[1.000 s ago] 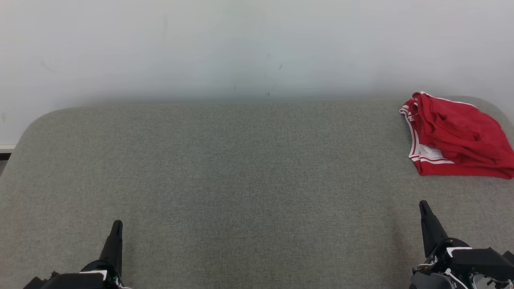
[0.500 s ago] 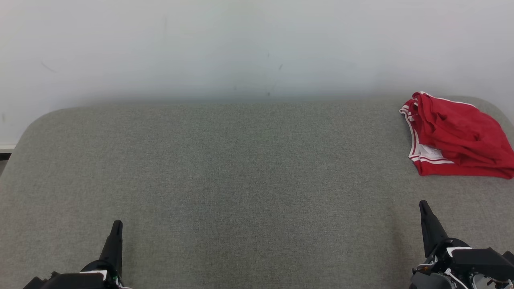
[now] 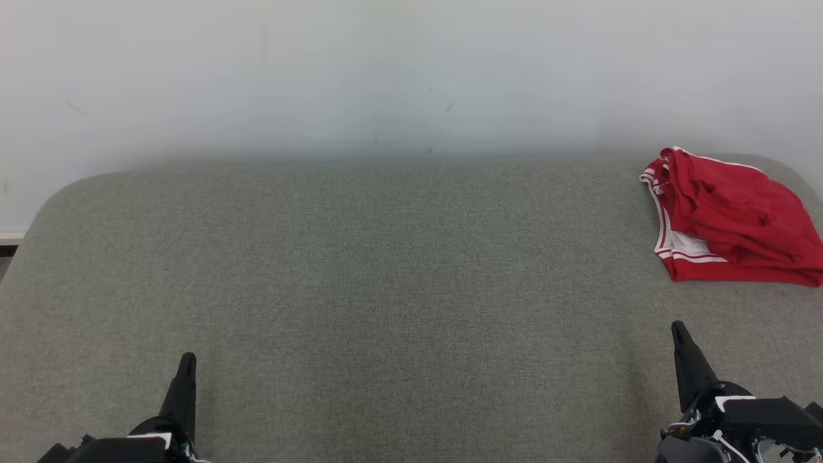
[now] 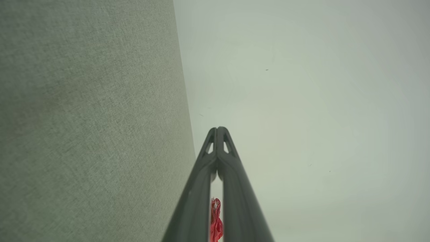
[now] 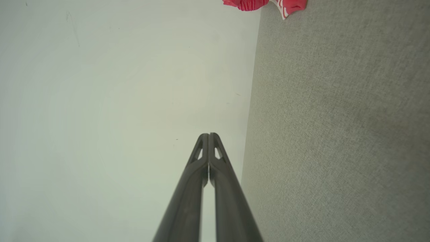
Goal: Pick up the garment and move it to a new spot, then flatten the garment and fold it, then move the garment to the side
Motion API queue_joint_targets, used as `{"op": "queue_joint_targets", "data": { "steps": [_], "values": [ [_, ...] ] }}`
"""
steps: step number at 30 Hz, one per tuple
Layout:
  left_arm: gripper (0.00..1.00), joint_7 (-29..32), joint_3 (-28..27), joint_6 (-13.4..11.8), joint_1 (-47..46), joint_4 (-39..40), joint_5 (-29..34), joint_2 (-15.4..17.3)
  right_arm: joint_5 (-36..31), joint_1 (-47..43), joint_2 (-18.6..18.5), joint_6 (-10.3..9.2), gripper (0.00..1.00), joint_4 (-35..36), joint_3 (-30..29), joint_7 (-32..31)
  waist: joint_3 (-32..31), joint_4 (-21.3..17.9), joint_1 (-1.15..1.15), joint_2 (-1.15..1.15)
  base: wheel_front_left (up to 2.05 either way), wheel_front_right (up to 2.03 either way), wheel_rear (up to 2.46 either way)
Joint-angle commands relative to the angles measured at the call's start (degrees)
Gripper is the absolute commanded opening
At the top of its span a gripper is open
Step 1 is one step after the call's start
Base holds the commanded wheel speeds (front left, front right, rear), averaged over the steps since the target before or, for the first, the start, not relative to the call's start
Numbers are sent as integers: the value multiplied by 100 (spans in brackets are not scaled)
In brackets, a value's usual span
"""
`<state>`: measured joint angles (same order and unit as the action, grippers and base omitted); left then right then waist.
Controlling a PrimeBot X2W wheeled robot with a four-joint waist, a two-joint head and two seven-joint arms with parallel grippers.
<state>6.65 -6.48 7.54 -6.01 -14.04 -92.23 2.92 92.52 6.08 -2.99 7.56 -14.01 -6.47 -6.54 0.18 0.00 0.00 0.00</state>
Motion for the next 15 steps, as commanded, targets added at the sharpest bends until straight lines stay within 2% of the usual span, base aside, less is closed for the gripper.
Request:
{"op": "queue_joint_targets", "data": {
  "steps": [1,15],
  "values": [
    [0,-1,-15,-10,-50,-6,-34,-9,-15,35,13,-14,0,-4,-15,-10,0,0,0,0,0,0,0],
    [0,-1,-15,-10,-50,-6,-34,-9,-18,34,15,-13,0,-3,-17,-13,0,0,0,0,0,0,0]
  ]
}}
